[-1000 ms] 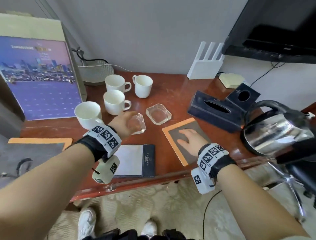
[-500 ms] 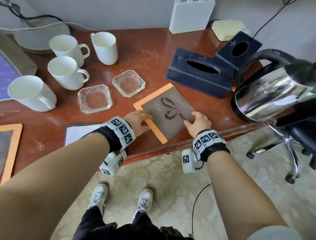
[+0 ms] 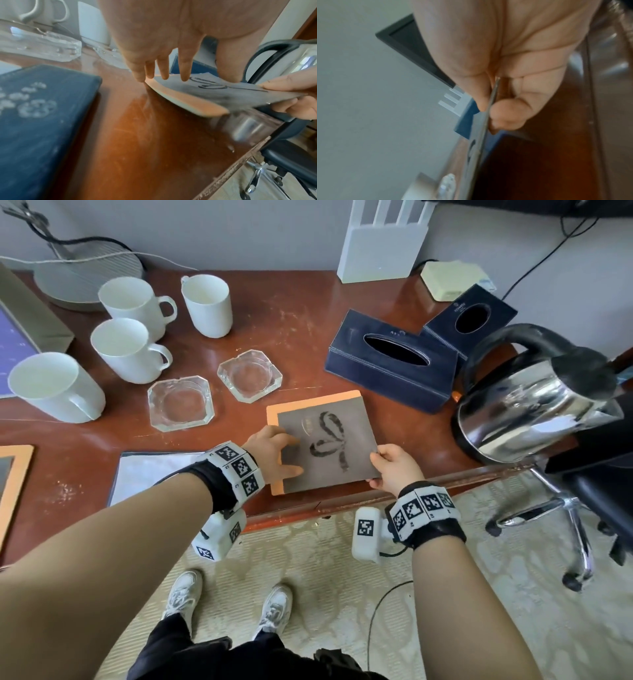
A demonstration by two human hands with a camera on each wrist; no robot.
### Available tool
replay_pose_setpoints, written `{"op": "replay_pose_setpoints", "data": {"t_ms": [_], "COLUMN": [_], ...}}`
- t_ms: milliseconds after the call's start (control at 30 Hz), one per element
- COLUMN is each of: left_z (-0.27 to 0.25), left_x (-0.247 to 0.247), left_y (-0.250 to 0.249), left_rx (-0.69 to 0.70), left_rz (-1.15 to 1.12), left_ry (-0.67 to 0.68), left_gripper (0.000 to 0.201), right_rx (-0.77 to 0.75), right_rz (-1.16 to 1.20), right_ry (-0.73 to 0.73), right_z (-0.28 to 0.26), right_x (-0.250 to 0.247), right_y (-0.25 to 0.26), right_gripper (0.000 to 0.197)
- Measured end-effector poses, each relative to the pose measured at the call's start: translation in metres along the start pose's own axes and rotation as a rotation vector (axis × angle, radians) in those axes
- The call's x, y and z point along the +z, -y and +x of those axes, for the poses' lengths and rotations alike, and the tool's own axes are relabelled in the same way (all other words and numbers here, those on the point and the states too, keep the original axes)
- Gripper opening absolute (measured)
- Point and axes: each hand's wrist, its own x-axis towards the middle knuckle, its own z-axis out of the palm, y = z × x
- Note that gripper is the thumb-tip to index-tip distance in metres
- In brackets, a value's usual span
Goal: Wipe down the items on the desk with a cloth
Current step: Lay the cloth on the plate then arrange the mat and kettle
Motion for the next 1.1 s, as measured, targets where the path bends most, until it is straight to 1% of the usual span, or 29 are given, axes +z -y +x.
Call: {"op": "replay_pose_setpoints", "data": {"t_ms": [67, 133, 167, 200, 267, 367, 433, 467, 533, 600, 633, 700, 800, 833, 900, 967, 1000, 1033, 1067, 1100], "left_z": [-0.008, -0.019, -0.025, -0.033, -0.046, -0.067, -0.081, -0.090, -0.114, -0.135, -0.147, -0.169, -0.205, -0.219, -0.247, -0.274, -0.286, -0.298, -0.308, -0.317], "left_x": [-0.006, -0.012, -0.016, -0.020, -0.028, -0.043, -0.052, -0.056, -0.064, -0.069, -0.072, -0.078, -0.083, -0.084, -0.085, -0.084, -0.083, -0.082, -0.082, -0.082], "left_y": [-0.001, 0.001, 0.002, 0.003, 0.013, 0.037, 0.045, 0.053, 0.063, 0.082, 0.094, 0.125, 0.177, 0.194, 0.230, 0.266, 0.283, 0.298, 0.311, 0.322], "left_rx": [0.048, 0.086, 0.095, 0.095, 0.038, -0.110, -0.157, -0.132, -0.023, 0.029, 0.003, -0.088, -0.164, -0.180, -0.218, -0.255, -0.262, -0.266, -0.274, -0.288], "left_rz": [-0.031, -0.077, -0.118, -0.167, -0.302, -0.607, -0.751, -0.815, -1.006, -1.192, -1.230, -1.242, -1.157, -1.123, -1.115, -1.091, -1.065, -1.030, -0.992, -0.935], "left_ry": [-0.008, -0.032, -0.067, -0.130, -0.268, -0.375, -0.406, -0.429, -0.455, -0.505, -0.568, -0.668, -0.738, -0.748, -0.739, -0.723, -0.718, -0.697, -0.675, -0.653], "left_gripper": [0.073, 0.087, 0.093, 0.095, 0.094, 0.094, 0.087, 0.080, 0.055, 0.046, 0.043, 0.041, 0.048, 0.052, 0.056, 0.056, 0.055, 0.055, 0.055, 0.052], "right_rx": [-0.017, -0.072, -0.111, -0.150, -0.205, -0.279, -0.319, -0.337, -0.368, -0.438, -0.471, -0.514, -0.566, -0.565, -0.528, -0.458, -0.427, -0.395, -0.374, -0.373], "right_rz": [0.136, 0.243, 0.282, 0.325, 0.435, 0.558, 0.560, 0.543, 0.490, 0.355, 0.274, 0.134, -0.060, -0.080, -0.011, 0.112, 0.148, 0.156, 0.130, 0.059], "right_ry": [0.006, 0.004, 0.005, 0.007, 0.030, 0.122, 0.201, 0.253, 0.374, 0.475, 0.511, 0.554, 0.552, 0.533, 0.480, 0.412, 0.379, 0.356, 0.342, 0.340], "right_z": [-0.008, -0.021, -0.028, -0.034, -0.047, -0.066, -0.076, -0.083, -0.097, -0.111, -0.119, -0.137, -0.162, -0.169, -0.182, -0.194, -0.200, -0.205, -0.211, -0.216], "right_x": [0.002, 0.007, 0.010, 0.013, 0.023, 0.048, 0.065, 0.078, 0.107, 0.138, 0.153, 0.183, 0.225, 0.238, 0.262, 0.283, 0.292, 0.302, 0.313, 0.324], "right_y": [0.008, 0.021, 0.028, 0.036, 0.051, 0.074, 0.086, 0.093, 0.105, 0.114, 0.118, 0.126, 0.135, 0.136, 0.138, 0.140, 0.140, 0.139, 0.137, 0.133], "right_gripper": [0.015, 0.011, 0.012, 0.014, 0.020, 0.028, 0.033, 0.035, 0.038, 0.038, 0.037, 0.035, 0.022, 0.017, 0.014, 0.020, 0.030, 0.041, 0.048, 0.051]}}
